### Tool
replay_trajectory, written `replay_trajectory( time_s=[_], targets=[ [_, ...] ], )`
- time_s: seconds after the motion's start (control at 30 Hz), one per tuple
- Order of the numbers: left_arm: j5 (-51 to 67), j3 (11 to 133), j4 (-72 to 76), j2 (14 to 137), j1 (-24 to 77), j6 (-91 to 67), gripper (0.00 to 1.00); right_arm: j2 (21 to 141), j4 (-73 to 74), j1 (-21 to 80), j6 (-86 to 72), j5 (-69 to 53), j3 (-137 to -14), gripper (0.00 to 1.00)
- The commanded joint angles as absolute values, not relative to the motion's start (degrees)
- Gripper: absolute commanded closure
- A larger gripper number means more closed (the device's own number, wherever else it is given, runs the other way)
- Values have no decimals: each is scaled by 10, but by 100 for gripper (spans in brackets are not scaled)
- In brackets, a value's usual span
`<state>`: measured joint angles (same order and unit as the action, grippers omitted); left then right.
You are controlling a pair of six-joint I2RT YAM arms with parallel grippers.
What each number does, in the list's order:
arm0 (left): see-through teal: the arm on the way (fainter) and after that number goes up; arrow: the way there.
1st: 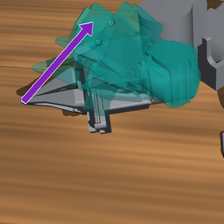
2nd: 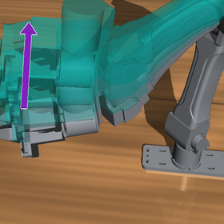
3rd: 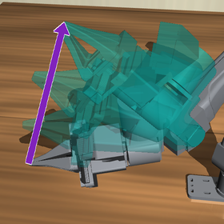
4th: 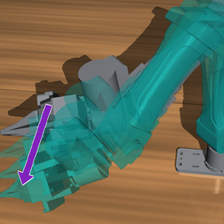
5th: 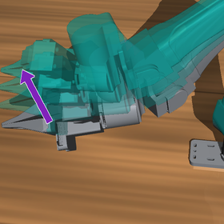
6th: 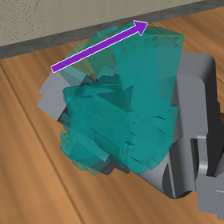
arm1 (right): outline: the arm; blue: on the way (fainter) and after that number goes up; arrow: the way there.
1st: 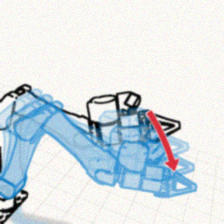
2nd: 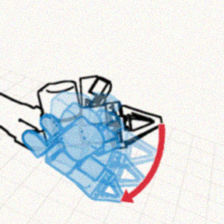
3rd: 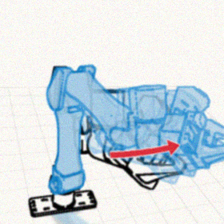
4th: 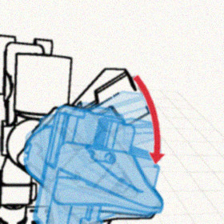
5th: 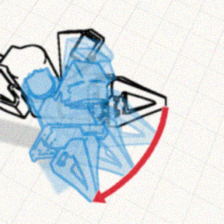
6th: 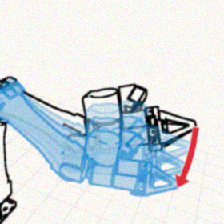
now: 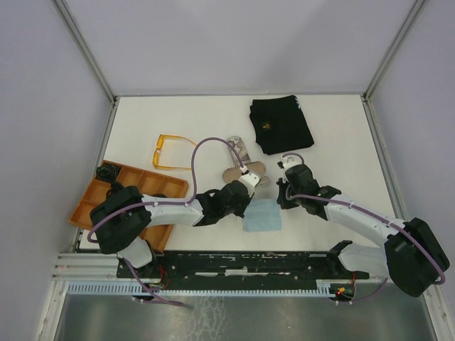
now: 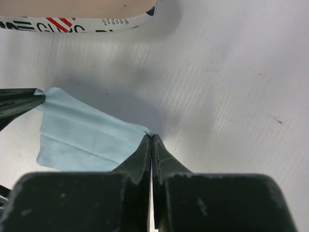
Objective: Organize the sunglasses
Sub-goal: Fold the glasses cleaning cloth at the center of the board.
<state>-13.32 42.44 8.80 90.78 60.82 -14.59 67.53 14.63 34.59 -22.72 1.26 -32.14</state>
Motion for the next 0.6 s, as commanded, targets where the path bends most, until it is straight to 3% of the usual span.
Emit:
replay_trajectory(
  time_s=[0.0,0.57],
  targets=[
    [-121,417,131,893,606,-122,97,661,139,344,-237,4,-320,100],
    [-79,364,170,858,608,-144,97,642,145,344,-283,-23,-295,100]
  ],
)
